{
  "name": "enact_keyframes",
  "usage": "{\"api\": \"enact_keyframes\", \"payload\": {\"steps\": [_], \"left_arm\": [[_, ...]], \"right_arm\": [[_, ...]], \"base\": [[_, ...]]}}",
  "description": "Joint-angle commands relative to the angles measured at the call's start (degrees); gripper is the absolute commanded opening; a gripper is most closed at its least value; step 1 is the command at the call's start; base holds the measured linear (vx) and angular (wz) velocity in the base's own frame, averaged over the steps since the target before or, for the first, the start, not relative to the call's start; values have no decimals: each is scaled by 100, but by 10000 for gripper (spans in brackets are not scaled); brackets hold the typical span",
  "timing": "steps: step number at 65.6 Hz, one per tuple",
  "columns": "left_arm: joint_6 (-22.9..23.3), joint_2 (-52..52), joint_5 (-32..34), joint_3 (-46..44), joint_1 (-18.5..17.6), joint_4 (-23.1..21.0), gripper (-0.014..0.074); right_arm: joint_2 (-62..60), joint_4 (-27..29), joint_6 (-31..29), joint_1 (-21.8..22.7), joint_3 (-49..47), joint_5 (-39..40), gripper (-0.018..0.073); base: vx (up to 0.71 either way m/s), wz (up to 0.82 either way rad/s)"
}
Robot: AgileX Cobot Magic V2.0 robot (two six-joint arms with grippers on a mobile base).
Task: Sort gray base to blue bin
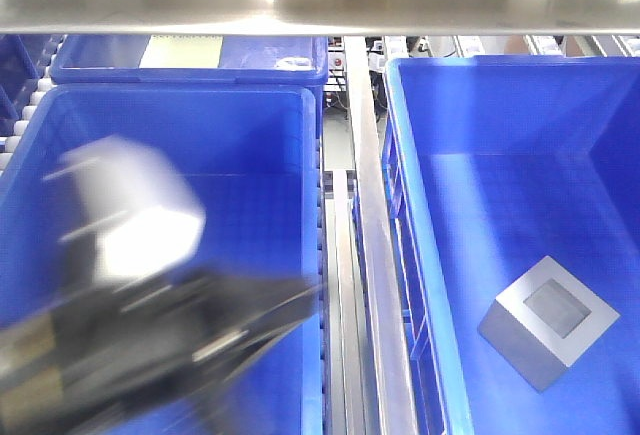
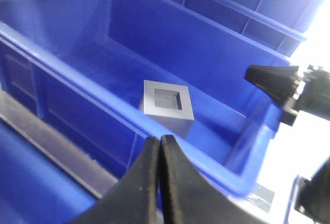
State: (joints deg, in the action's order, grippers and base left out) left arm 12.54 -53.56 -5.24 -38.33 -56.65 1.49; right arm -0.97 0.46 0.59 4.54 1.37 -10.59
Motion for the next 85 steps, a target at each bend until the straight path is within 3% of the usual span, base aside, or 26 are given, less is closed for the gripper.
{"api": "enact_keyframes", "payload": {"steps": [1, 21, 39, 85], "left_arm": [[34, 686, 459, 240, -28, -10, -6], [34, 2895, 317, 1395, -28, -10, -6], [34, 4210, -784, 1673, -28, -10, -6], [34, 4425, -880, 1673, -28, -11, -6]], "right_arm": [[18, -46, -59, 4, 28, 212, -5], [18, -46, -59, 4, 28, 212, -5], [18, -15, -59, 4, 28, 217, -5], [18, -15, -59, 4, 28, 217, -5]], "base": [[0, 0], [0, 0], [0, 0], [0, 0]]}}
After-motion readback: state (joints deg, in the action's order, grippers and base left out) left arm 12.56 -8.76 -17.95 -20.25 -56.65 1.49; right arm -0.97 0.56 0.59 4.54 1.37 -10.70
